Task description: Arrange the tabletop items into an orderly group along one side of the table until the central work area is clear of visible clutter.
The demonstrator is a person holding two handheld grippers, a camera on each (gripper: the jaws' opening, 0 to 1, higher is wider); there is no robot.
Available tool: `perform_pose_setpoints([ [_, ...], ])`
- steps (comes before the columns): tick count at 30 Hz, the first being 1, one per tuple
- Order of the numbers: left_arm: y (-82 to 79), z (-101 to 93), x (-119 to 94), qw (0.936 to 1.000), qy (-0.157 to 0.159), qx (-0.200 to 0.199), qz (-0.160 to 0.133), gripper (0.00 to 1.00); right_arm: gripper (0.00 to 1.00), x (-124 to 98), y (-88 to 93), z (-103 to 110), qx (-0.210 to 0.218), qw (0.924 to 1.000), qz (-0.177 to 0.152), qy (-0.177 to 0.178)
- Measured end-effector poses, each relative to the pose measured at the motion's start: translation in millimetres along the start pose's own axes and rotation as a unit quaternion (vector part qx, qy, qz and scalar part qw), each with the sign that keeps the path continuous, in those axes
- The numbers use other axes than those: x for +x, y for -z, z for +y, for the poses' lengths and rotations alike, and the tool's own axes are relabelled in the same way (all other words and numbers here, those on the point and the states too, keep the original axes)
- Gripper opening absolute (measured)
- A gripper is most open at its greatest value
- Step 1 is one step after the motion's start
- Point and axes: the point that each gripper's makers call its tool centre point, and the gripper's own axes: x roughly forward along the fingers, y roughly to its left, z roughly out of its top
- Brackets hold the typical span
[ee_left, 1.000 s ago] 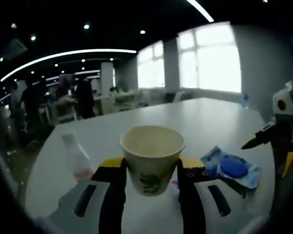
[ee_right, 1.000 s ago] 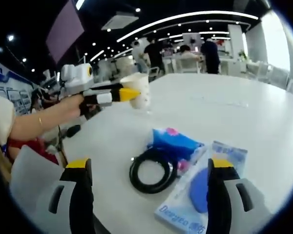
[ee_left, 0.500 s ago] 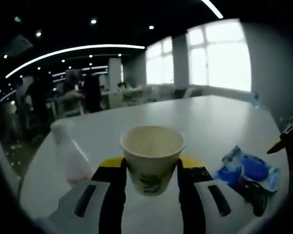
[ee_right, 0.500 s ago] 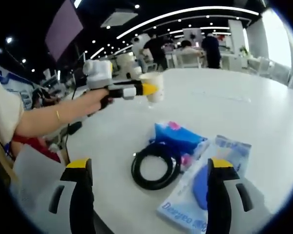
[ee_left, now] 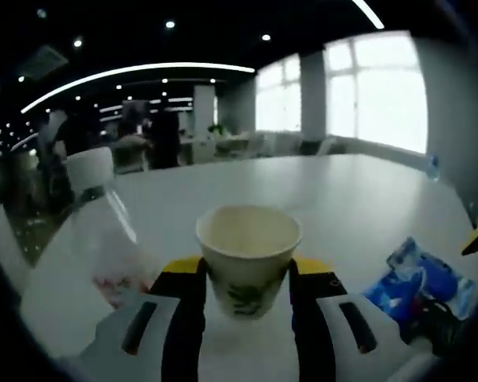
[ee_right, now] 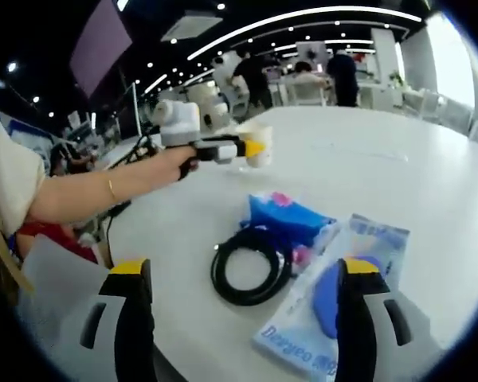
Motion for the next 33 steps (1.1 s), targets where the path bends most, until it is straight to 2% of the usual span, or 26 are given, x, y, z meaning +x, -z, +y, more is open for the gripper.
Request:
perform_pose_setpoints([
  [5, 3.9, 2.2, 5, 0.9998, -0.01, 0.016, 0.001, 0.38, 0.95, 0, 1.5, -1, 0.001, 1.0, 0.004, 0.001],
  [12, 16.9, 11.7, 9, 0.9994, -0.03, -0.015, 0.005, 0.38, 0.94, -1, 1.0, -2, 0.001, 1.0, 0.003, 0.004],
  [15, 17.8, 14.6, 9, 0.999, -0.035, -0.027, -0.003, 0.38, 0.93, -1, 1.8, -3, 0.002, 1.0, 0.005, 0.005],
  [28, 33.5, 16.0, 13, 0.9988, -0.041, -0.018, 0.017, 0.38, 0.92, -1, 2.6, -3, 0.006, 0.9999, 0.007, 0.003],
  [33, 33.7, 16.2, 13, 0.9989, -0.04, -0.02, 0.016, 0.39, 0.92, 0, 4.9, -1, 0.003, 0.9999, 0.014, 0.0],
])
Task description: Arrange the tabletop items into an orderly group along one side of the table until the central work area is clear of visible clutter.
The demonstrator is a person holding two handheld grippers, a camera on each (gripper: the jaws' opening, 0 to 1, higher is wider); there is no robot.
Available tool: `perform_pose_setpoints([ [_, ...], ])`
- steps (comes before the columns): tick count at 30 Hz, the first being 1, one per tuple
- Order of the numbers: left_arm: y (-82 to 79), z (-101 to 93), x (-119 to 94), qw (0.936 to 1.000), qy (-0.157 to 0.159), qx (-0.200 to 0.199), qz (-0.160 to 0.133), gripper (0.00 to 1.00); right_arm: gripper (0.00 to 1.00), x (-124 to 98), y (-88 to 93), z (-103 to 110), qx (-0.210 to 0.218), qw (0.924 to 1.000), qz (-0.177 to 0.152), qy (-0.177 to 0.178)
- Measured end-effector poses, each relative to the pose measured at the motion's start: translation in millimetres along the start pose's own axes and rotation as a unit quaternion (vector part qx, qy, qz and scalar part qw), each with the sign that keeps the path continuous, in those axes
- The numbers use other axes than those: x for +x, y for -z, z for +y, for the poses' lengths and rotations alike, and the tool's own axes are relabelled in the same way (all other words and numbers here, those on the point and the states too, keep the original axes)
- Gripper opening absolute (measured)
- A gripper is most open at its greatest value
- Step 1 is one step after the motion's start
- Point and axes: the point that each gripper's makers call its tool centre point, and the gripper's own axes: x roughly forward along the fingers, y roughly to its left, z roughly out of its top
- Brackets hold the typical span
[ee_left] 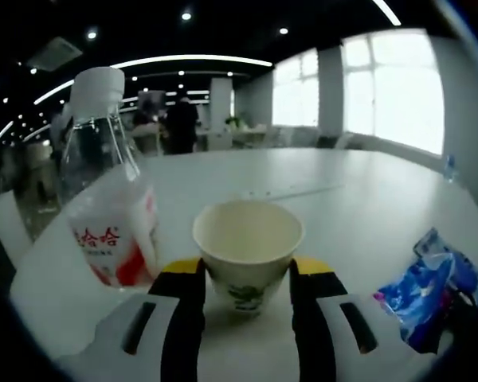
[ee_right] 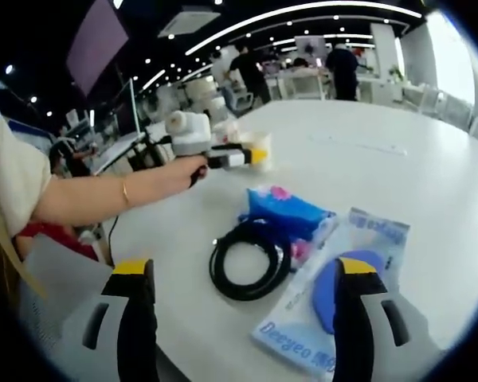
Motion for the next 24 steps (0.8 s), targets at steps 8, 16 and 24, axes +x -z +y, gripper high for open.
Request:
perform_pose_setpoints([
  [8, 0.1, -4.1, -4, 1.0, -0.001, -0.001, 0.001, 0.47, 0.93, 0, 1.2, 0, 0.0, 1.0, 0.004, 0.001],
  [16, -8.2, -20.2, -18, 0.9998, 0.016, 0.012, 0.0, 0.54, 0.94, -1, -6.0, -2, 0.005, 0.9999, -0.013, 0.007],
  [24, -5.5, -19.2, -32, 0.9996, 0.018, 0.009, 0.02, 0.64, 0.95, -7, -18.7, -11, 0.017, 0.9986, -0.044, 0.023],
])
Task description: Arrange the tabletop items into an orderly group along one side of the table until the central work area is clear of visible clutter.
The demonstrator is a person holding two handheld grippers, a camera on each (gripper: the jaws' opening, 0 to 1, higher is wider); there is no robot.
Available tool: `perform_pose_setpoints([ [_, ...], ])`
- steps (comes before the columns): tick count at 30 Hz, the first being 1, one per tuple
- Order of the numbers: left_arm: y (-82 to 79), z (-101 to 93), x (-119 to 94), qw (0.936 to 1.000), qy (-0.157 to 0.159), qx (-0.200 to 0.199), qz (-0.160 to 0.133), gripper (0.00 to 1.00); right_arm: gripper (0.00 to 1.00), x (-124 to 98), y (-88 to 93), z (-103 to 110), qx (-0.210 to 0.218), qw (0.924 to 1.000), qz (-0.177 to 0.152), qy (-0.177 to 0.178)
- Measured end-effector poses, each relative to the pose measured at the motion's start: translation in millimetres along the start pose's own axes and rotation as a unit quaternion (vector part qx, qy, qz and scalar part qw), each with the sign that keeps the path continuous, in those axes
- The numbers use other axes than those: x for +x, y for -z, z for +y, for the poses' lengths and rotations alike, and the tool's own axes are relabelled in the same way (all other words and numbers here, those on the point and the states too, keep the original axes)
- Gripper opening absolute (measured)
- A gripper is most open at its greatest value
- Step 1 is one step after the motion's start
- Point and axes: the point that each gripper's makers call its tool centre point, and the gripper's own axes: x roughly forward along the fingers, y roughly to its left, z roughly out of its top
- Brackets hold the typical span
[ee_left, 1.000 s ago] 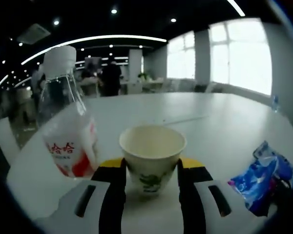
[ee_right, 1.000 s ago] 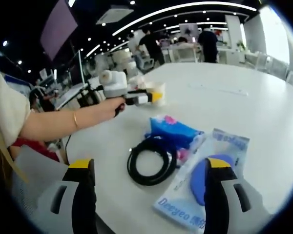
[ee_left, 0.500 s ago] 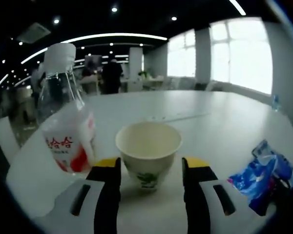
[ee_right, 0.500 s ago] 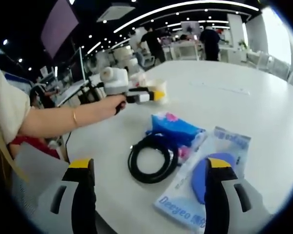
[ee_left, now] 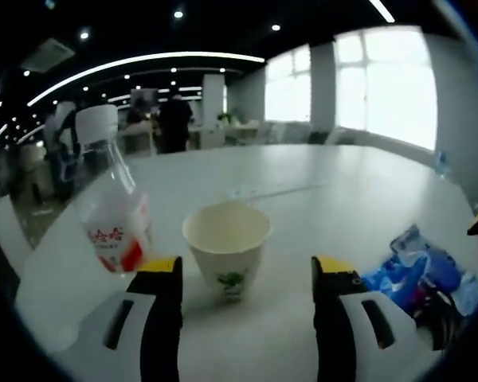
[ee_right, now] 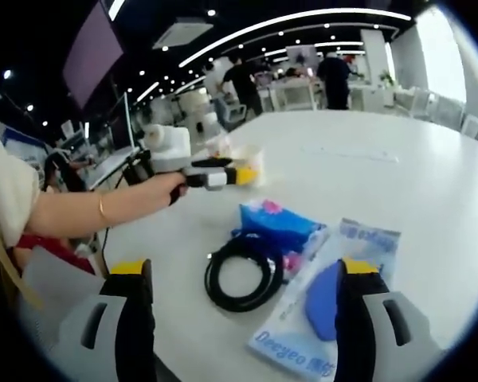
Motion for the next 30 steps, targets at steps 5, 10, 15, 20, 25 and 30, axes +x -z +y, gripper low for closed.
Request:
perform_pose_setpoints([
  [5, -8.3, -6.9, -16, 0.9998, 0.008, 0.013, -0.009, 0.68, 0.93, -3, -10.3, -7, 0.008, 0.9995, -0.025, 0.017],
  [10, -19.1, -8.7, -30, 0.9997, 0.013, 0.015, -0.015, 0.76, 0.9, -6, -20.1, -11, 0.026, 0.998, -0.052, 0.023],
  [15, -26.0, -15.8, -48, 0.9994, 0.02, 0.023, -0.015, 0.83, 0.89, -7, -25.0, -13, 0.023, 0.9972, -0.064, 0.032],
  [20, -34.0, -19.0, -65, 0.9991, 0.022, 0.032, -0.019, 0.88, 0.9, -8, -31.1, -13, 0.015, 0.9963, -0.078, 0.034],
  [25, -36.5, -24.2, -81, 0.9992, 0.029, 0.022, -0.015, 0.97, 0.93, -9, -37.5, -15, 0.004, 0.996, -0.083, 0.034],
  [30, -42.0, -25.9, -97, 0.9989, 0.023, 0.036, -0.016, 0.99, 0.92, -6, -37.2, -19, 0.015, 0.9959, -0.082, 0.034],
])
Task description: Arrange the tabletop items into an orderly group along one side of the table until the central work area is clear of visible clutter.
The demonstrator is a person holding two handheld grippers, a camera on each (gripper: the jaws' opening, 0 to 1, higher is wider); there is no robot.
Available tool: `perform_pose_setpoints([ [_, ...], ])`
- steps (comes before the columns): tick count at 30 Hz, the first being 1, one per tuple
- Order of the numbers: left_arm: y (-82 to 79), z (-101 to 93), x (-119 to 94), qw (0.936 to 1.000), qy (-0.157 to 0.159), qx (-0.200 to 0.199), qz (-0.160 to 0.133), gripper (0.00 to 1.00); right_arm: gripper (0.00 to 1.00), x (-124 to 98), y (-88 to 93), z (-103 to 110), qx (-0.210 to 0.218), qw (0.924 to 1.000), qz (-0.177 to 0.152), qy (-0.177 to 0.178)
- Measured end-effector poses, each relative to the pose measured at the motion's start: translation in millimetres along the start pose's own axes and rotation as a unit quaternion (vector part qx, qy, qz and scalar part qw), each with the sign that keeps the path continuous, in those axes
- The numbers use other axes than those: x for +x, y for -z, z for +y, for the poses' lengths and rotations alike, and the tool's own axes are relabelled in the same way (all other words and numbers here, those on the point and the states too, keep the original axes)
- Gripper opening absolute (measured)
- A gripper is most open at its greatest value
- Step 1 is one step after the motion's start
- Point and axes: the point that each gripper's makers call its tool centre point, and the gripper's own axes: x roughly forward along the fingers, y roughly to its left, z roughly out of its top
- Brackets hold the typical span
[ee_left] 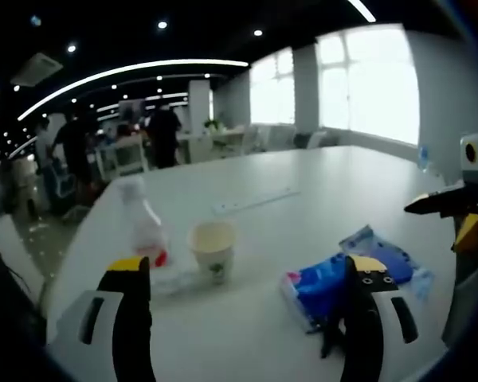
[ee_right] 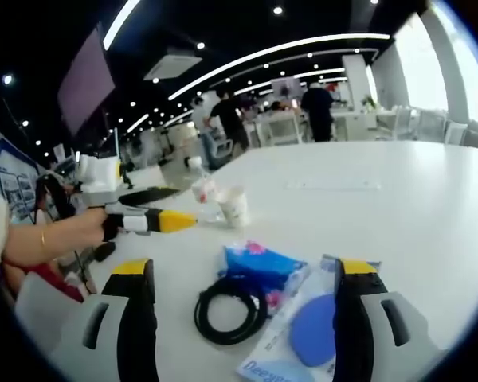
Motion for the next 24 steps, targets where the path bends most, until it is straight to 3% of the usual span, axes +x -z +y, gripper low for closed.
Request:
perform_pose_setpoints([
  [9, -11.6, -19.3, -25, 0.9998, 0.016, 0.007, -0.003, 0.99, 0.91, 5, 2.1, -6, 0.007, 0.9999, 0.009, 0.005],
  [24, -11.9, -33.8, -49, 0.9985, 0.022, 0.048, 0.013, 0.99, 0.77, 31, 8.1, -25, 0.025, 0.9992, 0.027, 0.015],
])
